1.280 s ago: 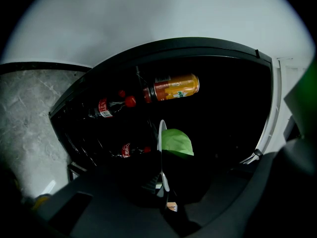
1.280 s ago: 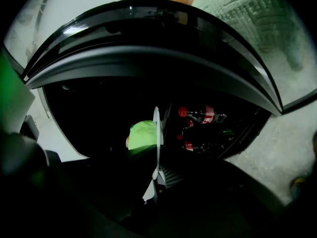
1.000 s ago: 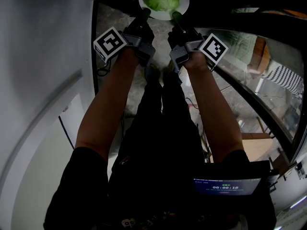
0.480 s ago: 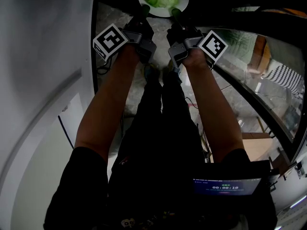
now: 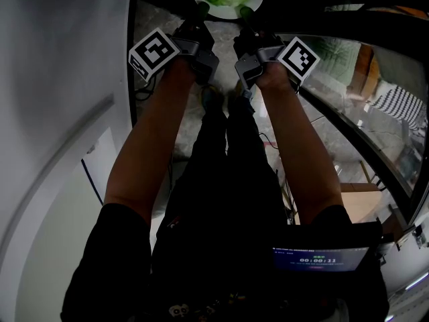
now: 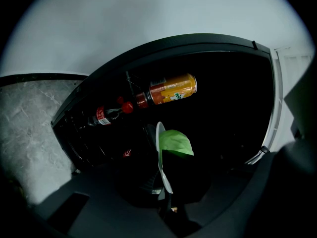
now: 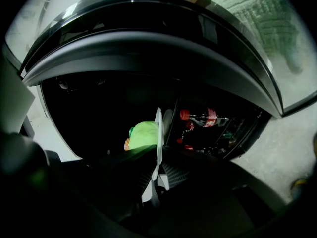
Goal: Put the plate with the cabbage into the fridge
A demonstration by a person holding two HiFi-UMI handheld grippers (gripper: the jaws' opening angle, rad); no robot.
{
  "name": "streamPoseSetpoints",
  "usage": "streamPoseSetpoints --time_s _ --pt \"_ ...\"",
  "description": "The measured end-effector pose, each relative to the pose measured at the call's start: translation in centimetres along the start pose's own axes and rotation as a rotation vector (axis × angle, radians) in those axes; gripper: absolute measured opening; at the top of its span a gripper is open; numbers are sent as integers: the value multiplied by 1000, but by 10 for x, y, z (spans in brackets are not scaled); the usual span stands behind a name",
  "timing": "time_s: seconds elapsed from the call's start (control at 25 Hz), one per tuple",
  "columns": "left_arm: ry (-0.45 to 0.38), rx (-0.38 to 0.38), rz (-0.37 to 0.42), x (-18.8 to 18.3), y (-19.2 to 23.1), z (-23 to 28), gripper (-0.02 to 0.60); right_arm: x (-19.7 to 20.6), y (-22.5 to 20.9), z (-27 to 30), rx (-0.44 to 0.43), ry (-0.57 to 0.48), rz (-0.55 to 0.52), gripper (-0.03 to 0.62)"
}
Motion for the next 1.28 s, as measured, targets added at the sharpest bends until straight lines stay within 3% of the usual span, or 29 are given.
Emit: streamPoseSetpoints --time_s 0.6,0.8,0.88,0.96,1.04,1.2,1.28 --pt "1 -8 24 -5 1 -12 11 -2 1 -9 14 11 -33 25" --pt "-14 -12 84 -11 -3 -22 11 0 4 -20 40 9 -118 25" --pt "-8 -31 165 -13 -5 -27 11 1 6 -24 75 10 -208 25" --pt "6 -61 302 -14 -9 -31 11 1 9 -27 124 18 -329 25" --pt "13 -95 461 -14 -14 -35 9 0 12 -29 163 26 -448 23" --pt "44 -143 851 -6 -29 -36 9 4 22 -33 238 46 -759 21" --pt "69 -140 963 2 -34 -34 9 9 27 -32 256 64 -907 18"
Point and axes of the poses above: the fingertips, and each gripper's own axes: z forward along the fingers, y to its left, x out of its underside, the point moved 3 cm from there along -z, backward along the fingers
